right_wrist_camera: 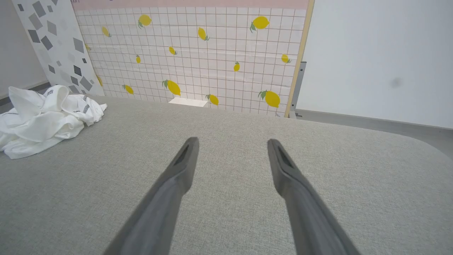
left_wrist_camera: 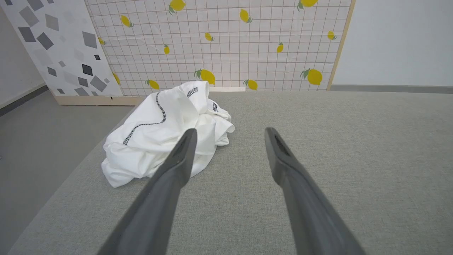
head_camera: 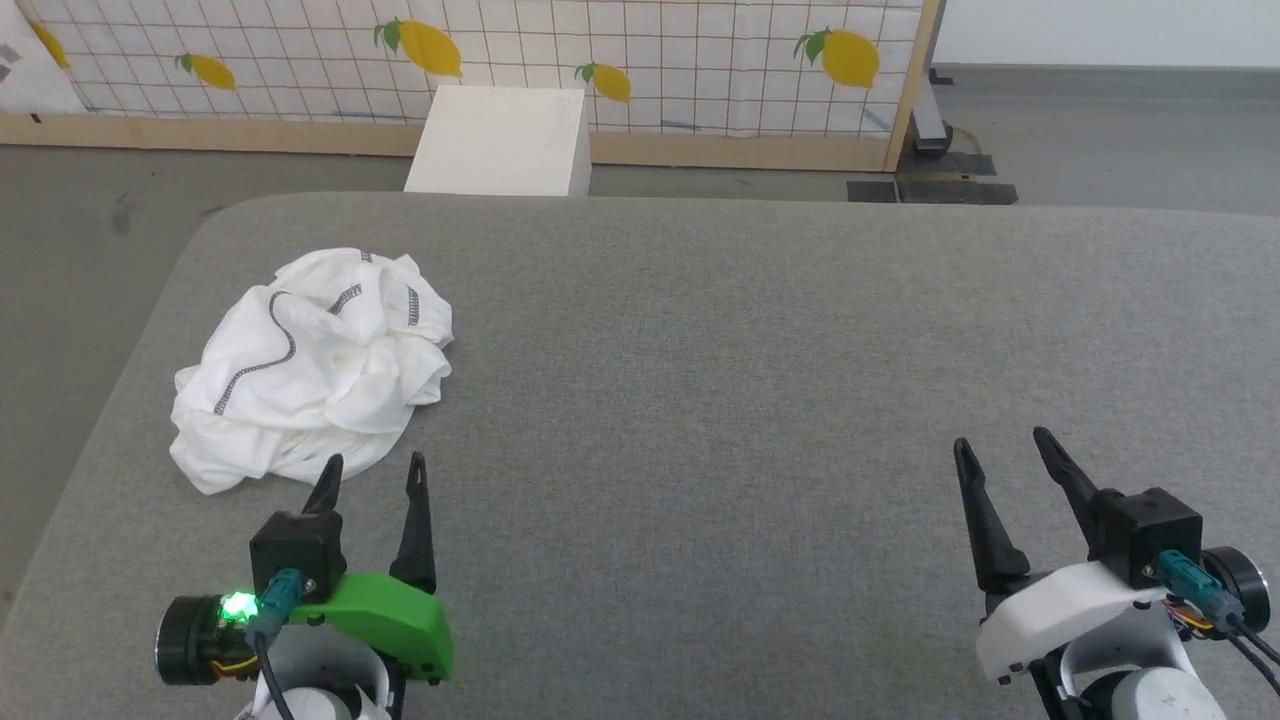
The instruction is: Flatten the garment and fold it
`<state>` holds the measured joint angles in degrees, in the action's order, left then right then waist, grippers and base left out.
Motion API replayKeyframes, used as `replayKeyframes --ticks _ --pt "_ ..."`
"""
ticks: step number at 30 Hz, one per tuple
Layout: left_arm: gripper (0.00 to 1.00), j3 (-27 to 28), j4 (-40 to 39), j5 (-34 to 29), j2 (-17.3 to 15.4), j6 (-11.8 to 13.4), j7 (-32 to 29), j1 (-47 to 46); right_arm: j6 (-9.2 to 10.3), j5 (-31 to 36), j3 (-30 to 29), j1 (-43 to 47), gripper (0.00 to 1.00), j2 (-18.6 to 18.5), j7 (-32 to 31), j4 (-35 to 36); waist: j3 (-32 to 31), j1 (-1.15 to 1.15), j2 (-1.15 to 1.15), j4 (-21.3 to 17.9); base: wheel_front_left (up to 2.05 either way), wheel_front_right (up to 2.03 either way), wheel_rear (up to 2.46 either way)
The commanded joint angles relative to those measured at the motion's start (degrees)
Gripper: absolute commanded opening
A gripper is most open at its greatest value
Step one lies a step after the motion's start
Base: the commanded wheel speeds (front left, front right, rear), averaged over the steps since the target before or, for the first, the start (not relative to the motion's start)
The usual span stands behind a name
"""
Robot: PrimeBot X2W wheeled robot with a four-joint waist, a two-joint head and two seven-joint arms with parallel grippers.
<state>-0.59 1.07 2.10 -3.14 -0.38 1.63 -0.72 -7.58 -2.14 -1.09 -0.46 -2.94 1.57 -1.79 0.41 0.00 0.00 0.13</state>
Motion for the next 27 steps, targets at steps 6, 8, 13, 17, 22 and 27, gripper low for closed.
replayKeyframes --ticks 6,8,13,17,22,27 --pt "1.00 0.18 0.36 1.20 0.05 0.42 1.28 -0.21 0.02 -1.09 -0.48 0.36 1.00 0.01 1.28 -0.74 0.15 0.00 0.00 1.18 0.00 0.00 0.00" --pt "1.00 0.17 0.42 1.42 0.05 0.45 1.51 -0.20 0.02 -1.25 -0.59 0.42 1.00 0.01 1.52 -0.91 0.22 0.00 0.00 1.77 0.00 0.00 0.00" --pt "1.00 0.13 0.60 2.02 0.06 0.60 2.09 -0.13 0.02 -1.58 -0.73 0.55 1.00 0.02 2.10 -1.21 0.38 0.00 0.00 3.52 0.00 0.00 0.00" --pt "1.00 0.12 0.77 2.63 0.07 0.71 2.56 0.02 0.02 -1.76 -0.75 0.66 1.00 0.02 2.57 -1.49 0.51 0.00 0.00 5.09 0.00 0.00 0.00" --pt "1.00 -0.08 1.07 3.69 0.09 0.85 3.39 0.18 0.03 -2.00 -0.84 0.77 1.00 0.02 3.41 -2.06 0.87 0.00 0.00 8.31 0.00 0.00 0.00" --pt "1.00 -0.21 1.22 4.35 0.10 1.04 3.99 0.33 0.03 -2.22 -0.94 0.96 1.00 0.02 4.01 -2.47 1.02 0.00 0.00 10.77 0.00 0.00 0.00"
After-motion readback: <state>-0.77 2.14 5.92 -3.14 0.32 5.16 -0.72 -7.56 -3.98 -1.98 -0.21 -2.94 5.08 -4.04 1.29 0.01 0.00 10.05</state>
